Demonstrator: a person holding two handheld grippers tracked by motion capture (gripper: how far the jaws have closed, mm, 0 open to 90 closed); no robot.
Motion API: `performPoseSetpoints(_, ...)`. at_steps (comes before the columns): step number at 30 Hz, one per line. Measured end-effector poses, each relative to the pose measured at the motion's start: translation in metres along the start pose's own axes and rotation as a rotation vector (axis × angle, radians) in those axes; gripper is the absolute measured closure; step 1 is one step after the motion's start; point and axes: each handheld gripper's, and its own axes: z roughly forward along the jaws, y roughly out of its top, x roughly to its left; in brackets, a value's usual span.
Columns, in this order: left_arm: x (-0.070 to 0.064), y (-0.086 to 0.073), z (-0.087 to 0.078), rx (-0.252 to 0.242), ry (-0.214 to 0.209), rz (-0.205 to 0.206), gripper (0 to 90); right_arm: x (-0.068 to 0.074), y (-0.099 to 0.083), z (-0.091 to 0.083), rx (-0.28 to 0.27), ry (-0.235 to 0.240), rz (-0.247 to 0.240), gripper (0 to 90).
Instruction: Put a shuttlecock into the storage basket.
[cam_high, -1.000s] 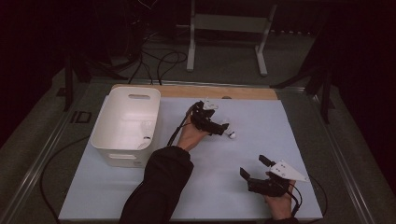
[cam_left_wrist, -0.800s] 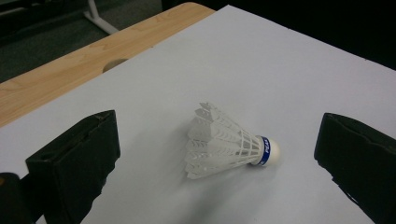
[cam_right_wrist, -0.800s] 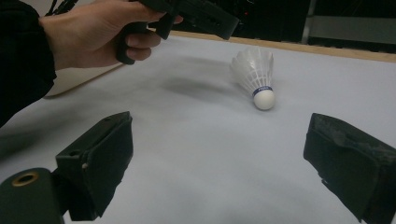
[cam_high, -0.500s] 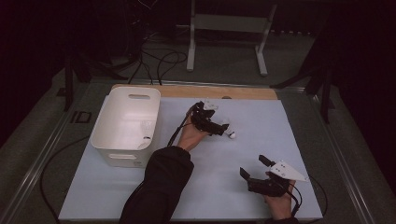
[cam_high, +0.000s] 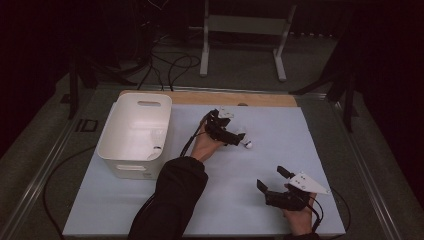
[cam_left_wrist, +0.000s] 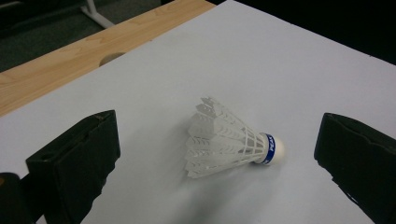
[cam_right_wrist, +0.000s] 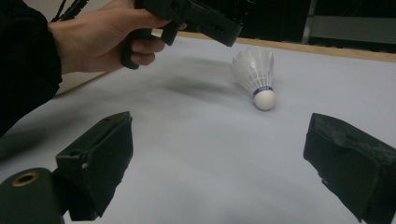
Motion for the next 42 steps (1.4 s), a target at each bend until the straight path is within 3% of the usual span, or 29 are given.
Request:
performPoseSetpoints(12, 0.001, -0.002, 0.003, 0.019, -0.015, -0.011, 2.9, 0.000, 0.000, 0.000, -0.001, -0.001, 0.002, 8.1)
performPoseSetpoints(18, 0.000, -0.002, 0.005, 0.032, -0.005, -0.001, 4.8, 0.000, 0.000, 0.000, -0.004, 0.002, 0.002, 8.1)
performPoseSetpoints(30, -0.001, -0.004, 0.013, 0.048, 0.010, -0.018, 10.1, -0.001, 0.000, -0.001, -0.005, -0.002, 0.003, 8.1)
performPoseSetpoints(42, -0.003, -0.004, 0.020, 0.069, 0.003, -0.003, 16.7, -0.001, 0.000, -0.001, -0.005, -0.002, 0.004, 8.1)
